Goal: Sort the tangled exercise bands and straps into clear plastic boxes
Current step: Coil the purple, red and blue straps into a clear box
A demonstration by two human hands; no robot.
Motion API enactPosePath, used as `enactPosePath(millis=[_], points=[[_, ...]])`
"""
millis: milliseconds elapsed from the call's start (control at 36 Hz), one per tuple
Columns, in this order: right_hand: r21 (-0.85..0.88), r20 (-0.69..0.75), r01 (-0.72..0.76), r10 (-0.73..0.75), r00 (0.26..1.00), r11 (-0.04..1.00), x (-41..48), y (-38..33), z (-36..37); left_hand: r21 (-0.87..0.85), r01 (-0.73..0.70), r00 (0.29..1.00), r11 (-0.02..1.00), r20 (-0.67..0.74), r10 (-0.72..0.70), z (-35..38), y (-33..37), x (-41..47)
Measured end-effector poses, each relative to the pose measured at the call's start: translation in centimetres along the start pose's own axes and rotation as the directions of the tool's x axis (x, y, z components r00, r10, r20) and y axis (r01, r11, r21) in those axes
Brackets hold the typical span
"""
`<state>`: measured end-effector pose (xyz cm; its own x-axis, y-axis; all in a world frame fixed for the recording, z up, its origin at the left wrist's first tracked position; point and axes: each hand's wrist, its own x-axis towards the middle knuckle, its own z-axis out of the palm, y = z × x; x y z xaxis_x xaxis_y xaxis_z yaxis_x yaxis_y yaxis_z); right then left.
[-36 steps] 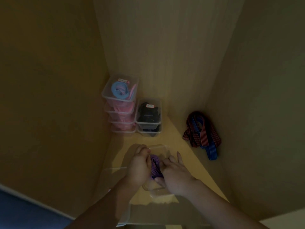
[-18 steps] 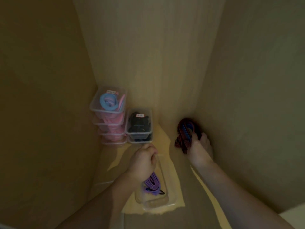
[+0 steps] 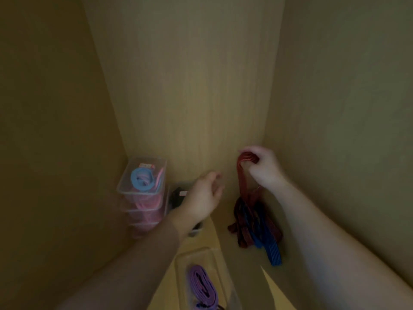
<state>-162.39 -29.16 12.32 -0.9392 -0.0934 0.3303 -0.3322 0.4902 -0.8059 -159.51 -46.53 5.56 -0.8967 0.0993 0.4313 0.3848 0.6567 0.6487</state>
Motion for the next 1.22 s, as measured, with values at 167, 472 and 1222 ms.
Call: enactPosePath(millis=[167, 472, 1222], points=[[0.123, 0.153, 0.125, -0.144, 0.978, 0.984, 1.2, -4.2, -1.1, -0.195, 0.056, 0.997, 0.979, 0.063, -0.044, -2.6, 3.5, 4.8], [0.254, -0.018, 0.112, -0.111, 0.994, 0.961, 1.9, -3.7, -1.7, -0.32, 0.047, 0.996, 0.946, -0.055, -0.068, -5.7, 3.0, 5.7], [-0.205, 0.168, 0.122, -0.088, 0.982, 0.971, 2.1, -3.4, -1.3, -0.521, 0.336, 0.92, 0.784, 0.361, -0.154, -6.6, 1.2, -0.8]])
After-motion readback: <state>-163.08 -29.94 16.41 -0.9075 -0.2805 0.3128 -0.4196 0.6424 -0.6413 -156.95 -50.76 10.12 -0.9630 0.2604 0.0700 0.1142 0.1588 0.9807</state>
